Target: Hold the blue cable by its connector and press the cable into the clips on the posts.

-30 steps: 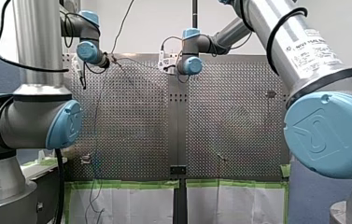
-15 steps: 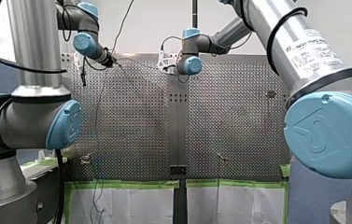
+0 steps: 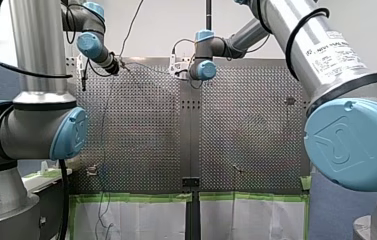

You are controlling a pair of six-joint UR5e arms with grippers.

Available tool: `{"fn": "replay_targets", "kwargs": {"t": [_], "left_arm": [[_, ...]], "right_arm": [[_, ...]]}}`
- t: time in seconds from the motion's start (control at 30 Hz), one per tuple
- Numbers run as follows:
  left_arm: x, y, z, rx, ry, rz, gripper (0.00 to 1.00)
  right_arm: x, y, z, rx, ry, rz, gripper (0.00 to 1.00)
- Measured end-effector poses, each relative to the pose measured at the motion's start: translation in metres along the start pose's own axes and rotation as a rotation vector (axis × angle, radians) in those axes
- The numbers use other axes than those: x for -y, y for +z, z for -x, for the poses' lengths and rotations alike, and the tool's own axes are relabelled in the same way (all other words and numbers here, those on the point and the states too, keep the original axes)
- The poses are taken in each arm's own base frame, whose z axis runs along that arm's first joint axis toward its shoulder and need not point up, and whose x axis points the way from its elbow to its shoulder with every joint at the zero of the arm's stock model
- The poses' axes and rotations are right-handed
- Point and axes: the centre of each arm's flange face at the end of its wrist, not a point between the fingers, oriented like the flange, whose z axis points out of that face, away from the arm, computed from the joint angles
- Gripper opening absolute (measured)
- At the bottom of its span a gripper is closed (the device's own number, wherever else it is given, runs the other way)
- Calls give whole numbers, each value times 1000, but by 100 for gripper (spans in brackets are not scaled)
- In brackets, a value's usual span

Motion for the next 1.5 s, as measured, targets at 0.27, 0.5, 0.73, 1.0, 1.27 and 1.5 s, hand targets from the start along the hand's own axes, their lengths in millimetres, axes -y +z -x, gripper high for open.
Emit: {"fn": "replay_targets", "kwargs": {"t": [0.27, 0.5, 0.73, 1.0, 1.27, 1.5], "left_arm": [[4, -3, 20, 66, 13, -26, 100], [3, 5, 13, 42, 52, -22, 100], [3, 4, 15, 46, 47, -20, 100], [3, 3, 15, 45, 42, -19, 100], [3, 3, 15, 45, 41, -19, 100], [6, 0, 19, 55, 54, -36, 100]], "right_arm": [[-1, 0, 0, -2, -1, 2, 0], [-3, 0, 0, -1, -1, 3, 0], [-1, 0, -1, -2, -1, 1, 0], [-1, 0, 0, -1, -1, 1, 0], [0, 0, 0, -1, -1, 0, 0], [0, 0, 0, 0, -1, 0, 0]]}}
